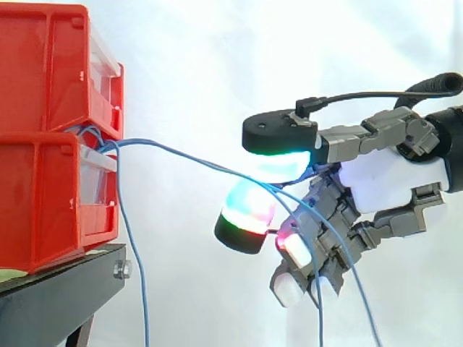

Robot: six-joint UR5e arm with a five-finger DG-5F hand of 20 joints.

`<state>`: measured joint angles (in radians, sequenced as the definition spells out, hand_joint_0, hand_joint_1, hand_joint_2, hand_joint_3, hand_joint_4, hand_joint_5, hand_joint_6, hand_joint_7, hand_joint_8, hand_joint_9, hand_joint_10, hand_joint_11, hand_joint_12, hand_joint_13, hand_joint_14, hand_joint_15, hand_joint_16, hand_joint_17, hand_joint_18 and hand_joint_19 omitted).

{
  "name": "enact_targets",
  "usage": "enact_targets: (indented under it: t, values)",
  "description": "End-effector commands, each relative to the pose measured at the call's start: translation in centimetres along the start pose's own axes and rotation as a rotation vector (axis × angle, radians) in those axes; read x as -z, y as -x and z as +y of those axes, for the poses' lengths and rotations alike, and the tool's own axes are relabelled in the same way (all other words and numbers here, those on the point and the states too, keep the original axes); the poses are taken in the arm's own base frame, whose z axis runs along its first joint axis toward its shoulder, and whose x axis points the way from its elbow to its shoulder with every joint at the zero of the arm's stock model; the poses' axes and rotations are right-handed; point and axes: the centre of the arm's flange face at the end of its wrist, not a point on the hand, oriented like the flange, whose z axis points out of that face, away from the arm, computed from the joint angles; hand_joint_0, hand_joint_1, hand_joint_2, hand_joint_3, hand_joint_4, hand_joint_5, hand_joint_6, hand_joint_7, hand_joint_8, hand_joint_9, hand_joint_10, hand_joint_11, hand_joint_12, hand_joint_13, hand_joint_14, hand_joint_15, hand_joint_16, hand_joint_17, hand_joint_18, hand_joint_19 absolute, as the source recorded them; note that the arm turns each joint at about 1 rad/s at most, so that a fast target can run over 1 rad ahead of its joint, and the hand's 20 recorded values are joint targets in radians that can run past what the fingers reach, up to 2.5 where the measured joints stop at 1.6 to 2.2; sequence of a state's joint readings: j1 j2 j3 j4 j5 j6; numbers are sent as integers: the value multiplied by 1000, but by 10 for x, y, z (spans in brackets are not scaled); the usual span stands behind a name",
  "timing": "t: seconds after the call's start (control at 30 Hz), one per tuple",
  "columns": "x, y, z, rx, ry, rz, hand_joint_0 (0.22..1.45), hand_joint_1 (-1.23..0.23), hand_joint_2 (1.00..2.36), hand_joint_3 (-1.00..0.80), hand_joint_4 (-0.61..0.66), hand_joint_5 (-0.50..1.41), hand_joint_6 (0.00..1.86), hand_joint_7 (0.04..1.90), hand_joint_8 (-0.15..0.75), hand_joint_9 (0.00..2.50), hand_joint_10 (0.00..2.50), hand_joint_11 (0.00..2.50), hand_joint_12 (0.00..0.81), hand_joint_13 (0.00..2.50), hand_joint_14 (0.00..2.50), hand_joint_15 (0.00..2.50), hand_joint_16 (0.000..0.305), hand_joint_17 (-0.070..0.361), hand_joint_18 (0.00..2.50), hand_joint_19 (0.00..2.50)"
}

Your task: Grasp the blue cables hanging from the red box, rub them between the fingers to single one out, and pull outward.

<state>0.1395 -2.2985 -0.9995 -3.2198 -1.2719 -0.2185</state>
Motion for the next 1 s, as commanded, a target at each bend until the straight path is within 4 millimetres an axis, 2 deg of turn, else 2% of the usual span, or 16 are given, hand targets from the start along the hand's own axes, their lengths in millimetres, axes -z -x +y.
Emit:
enact_targets:
  t: [0.0, 0.4, 0.6, 0.73, 0.97]
  values:
    - [0, 0, 0, -4, 1, 0, 579, -511, 1011, -257, 61, -134, 841, 935, 322, 1075, 18, 601, 406, 877, 15, 418, 58, 131, 868, 524]
    - [0, 0, 0, -11, 0, 0, 532, -535, 1007, -398, 56, -136, 833, 962, 306, 1060, 19, 621, 388, 860, 16, 433, 54, 121, 827, 551]
    - [0, 0, 0, -51, -2, 0, 535, -708, 1004, -438, 67, -143, 833, 988, 307, 1043, 21, 631, 391, 864, 16, 427, 54, 120, 823, 543]
    - [0, 0, 0, -81, -2, 0, 574, -786, 1007, -398, 65, -147, 846, 998, 299, 1032, 22, 629, 385, 858, 16, 429, 52, 116, 808, 542]
    - [0, 0, 0, -83, -2, 0, 616, -788, 1013, -289, 40, -147, 865, 1005, 302, 1035, 20, 636, 376, 856, 18, 423, 50, 113, 807, 547]
